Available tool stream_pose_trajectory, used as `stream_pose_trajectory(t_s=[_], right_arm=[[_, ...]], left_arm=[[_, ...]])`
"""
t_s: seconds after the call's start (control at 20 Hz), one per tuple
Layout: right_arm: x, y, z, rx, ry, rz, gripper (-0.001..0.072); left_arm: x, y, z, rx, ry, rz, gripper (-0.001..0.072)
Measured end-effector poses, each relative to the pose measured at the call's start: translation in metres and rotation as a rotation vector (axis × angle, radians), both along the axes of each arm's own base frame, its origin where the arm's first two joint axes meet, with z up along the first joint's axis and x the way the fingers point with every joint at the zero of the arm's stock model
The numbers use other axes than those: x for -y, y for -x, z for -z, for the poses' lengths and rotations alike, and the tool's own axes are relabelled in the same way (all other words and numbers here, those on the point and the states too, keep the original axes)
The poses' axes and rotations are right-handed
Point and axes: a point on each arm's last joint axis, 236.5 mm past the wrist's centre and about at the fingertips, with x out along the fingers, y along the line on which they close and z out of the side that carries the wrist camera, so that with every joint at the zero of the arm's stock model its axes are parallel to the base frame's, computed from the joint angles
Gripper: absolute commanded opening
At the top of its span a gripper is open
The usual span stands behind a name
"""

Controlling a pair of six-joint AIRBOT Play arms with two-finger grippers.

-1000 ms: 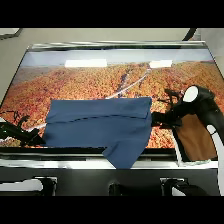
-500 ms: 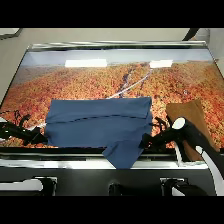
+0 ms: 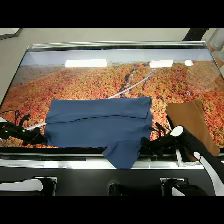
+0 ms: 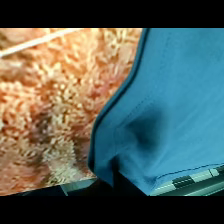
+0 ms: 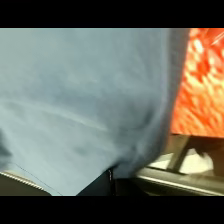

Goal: Fold the shirts.

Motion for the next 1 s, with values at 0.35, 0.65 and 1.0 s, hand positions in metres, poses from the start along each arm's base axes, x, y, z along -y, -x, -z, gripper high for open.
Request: stream_pose_trajectory(t_s=[0.35,0.65,1.0], right_arm=[[0.012,-0.057,-0.057,0.206,0.062,-0.090,0.0027],[0.059,-0.173,-0.120,0.427,0.303,-0.139,0.0027],[0.059,-0.284,-0.093,0.481,0.322,-0.075,0.0029]], left_arm=[[-0.005,-0.032,-0.037,0.138,-0.037,-0.024,0.0023],[0.000,-0.115,-0.089,0.343,-0.120,0.004,0.0023],[-0.009,-0.210,-0.083,0.404,-0.150,-0.034,0.0024]])
